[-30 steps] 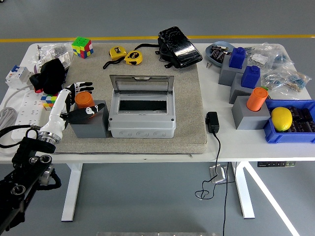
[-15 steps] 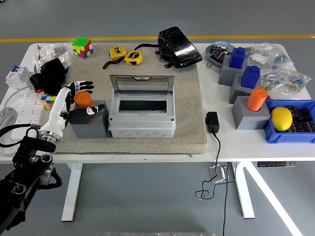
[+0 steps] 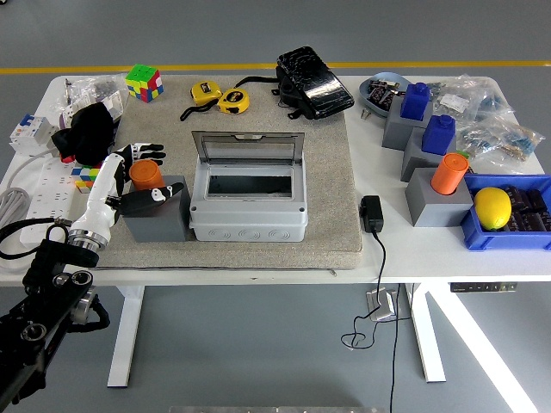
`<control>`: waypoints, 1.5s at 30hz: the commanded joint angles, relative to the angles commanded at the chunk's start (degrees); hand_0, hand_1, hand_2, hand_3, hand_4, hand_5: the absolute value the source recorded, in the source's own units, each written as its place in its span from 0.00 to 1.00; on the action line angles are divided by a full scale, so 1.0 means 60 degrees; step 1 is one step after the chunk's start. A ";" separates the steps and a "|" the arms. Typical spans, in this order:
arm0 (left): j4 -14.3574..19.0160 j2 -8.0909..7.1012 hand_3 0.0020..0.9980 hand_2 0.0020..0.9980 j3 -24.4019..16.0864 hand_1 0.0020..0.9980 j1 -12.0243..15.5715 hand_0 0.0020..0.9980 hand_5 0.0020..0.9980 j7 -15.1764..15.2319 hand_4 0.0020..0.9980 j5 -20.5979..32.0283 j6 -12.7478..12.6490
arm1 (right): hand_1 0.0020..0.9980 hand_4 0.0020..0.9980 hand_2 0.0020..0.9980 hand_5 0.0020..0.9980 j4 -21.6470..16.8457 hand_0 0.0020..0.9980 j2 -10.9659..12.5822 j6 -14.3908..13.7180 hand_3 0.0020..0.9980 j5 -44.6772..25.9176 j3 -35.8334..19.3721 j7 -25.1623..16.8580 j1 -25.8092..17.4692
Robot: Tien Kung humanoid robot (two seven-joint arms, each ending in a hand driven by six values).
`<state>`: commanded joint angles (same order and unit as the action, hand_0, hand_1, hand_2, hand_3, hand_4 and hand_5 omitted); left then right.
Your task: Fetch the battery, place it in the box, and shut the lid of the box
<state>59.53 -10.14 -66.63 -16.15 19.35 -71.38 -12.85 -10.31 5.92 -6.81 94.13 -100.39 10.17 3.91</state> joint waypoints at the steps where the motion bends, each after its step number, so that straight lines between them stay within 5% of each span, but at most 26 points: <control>1: 0.0000 0.0003 0.59 0.58 0.0001 0.62 0.0006 0.49 0.02 0.0004 1.00 0.0007 -0.0007 | 0.85 1.00 0.82 1.00 0.0000 0.85 0.0000 0.0000 0.87 0.0007 -0.0007 0.0002 -0.0001; 13: -0.0009 0.0042 0.50 0.48 0.0027 0.56 0.0037 0.43 0.02 0.0040 1.00 0.0117 -0.0067 | 0.85 1.00 0.82 1.00 0.0000 0.85 0.0004 -0.0001 0.87 0.0045 -0.0019 -0.0003 0.0005; 14: -0.0013 0.0043 0.43 0.42 0.0030 0.48 0.0040 0.33 0.03 0.0043 1.00 0.0123 -0.0074 | 0.85 1.00 0.82 1.00 0.0000 0.85 0.0004 -0.0001 0.87 0.0039 -0.0009 -0.0004 0.0002; 19: -0.0032 0.0076 0.43 0.42 0.0004 0.48 0.0054 0.33 0.03 0.0056 1.00 0.0152 -0.0104 | 0.85 1.00 0.82 1.00 0.0000 0.85 -0.0025 0.0004 0.87 0.0091 -0.0043 -0.0002 -0.0033; 20: -0.0031 0.0077 0.36 0.35 0.0005 0.37 0.0053 0.20 0.03 0.0059 1.00 0.0158 -0.0116 | 0.85 1.00 0.82 1.00 0.0000 0.85 -0.0031 0.0003 0.87 0.0092 -0.0043 -0.0005 -0.0033; 25: -0.0047 0.0097 0.36 0.35 -0.0005 0.37 0.0040 0.20 0.03 0.0078 1.00 0.0194 -0.0188 | 0.85 1.00 0.82 1.00 0.0000 0.85 -0.0046 0.0005 0.87 0.0103 -0.0033 -0.0014 -0.0021; 26: -0.0057 0.0102 0.25 0.28 0.0001 0.23 0.0034 0.15 0.04 0.0081 1.00 0.0198 -0.0201 | 0.85 1.00 0.82 1.00 0.0000 0.85 -0.0045 0.0004 0.87 0.0114 -0.0046 -0.0010 -0.0015; 31: -0.0078 0.0116 0.25 0.28 0.0004 0.23 0.0006 0.15 0.04 0.0107 1.00 0.0219 -0.0284 | 0.85 1.00 0.82 1.00 0.0000 0.85 -0.0035 -0.0006 0.87 0.0104 -0.0070 -0.0014 0.0021; 32: -0.0081 0.0118 0.20 0.22 0.0002 0.15 -0.0003 0.09 0.04 0.0109 1.00 0.0222 -0.0297 | 0.85 1.00 0.82 1.00 0.0000 0.85 -0.0036 -0.0008 0.87 0.0099 -0.0068 -0.0016 0.0028; 45: -0.0078 0.0168 0.16 0.17 0.0019 0.10 -0.0029 0.05 0.05 0.0190 1.00 0.0301 -0.0511 | 0.85 1.00 0.82 1.00 0.0000 0.85 -0.0048 -0.0015 0.87 0.0101 -0.0105 -0.0024 0.0051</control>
<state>59.06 -9.13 -66.51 -16.33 20.49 -69.57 -15.91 -10.31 5.63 -6.90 94.74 -101.02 10.03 4.22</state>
